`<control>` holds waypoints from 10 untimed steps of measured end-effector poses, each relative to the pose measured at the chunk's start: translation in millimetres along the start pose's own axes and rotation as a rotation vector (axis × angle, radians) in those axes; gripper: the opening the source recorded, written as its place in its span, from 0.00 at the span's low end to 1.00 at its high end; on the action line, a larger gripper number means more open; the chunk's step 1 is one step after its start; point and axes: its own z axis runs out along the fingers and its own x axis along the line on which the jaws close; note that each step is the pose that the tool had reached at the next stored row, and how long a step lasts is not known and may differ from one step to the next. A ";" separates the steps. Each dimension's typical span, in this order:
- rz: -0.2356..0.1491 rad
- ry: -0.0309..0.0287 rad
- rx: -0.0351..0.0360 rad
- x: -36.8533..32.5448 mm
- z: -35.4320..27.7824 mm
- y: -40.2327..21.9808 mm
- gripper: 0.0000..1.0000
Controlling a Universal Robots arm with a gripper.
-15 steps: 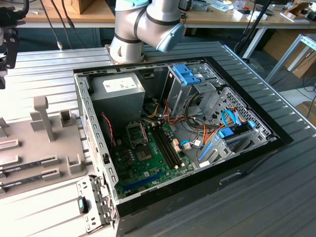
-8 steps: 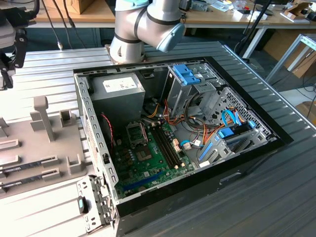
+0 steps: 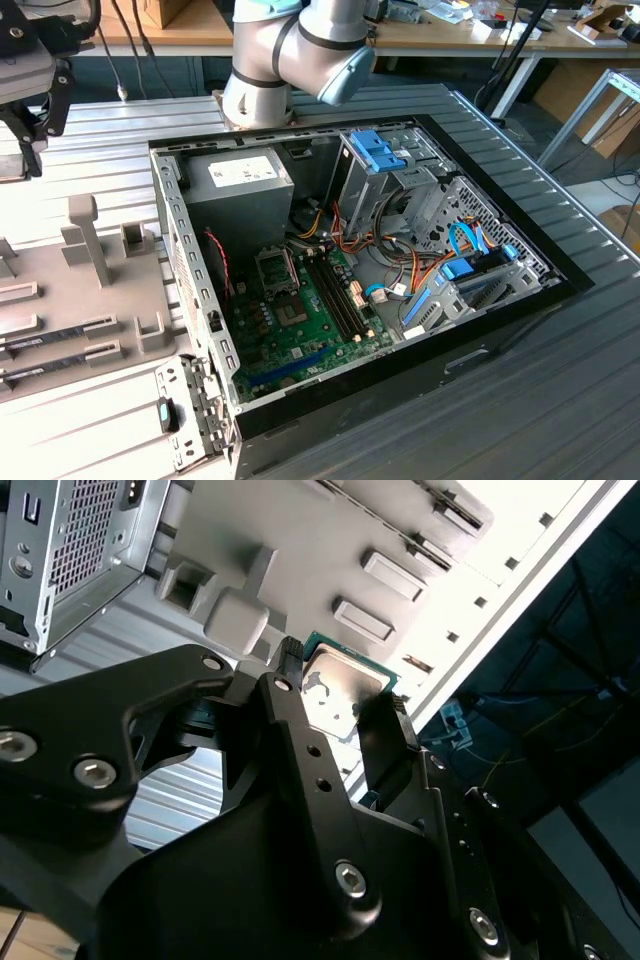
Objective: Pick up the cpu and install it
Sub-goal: 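Pick up the cpu and move it towards the insertion slot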
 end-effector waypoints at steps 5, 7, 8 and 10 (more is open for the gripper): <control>0.000 -0.0001 0.0000 -6.5 -0.3 0.1 0.47; 0.000 0.0000 0.0000 -8.6 -0.4 0.1 0.47; 0.000 0.0000 0.0001 -10.0 -0.4 0.1 0.47; 0.000 0.0000 0.0000 -13.2 -0.6 0.2 0.47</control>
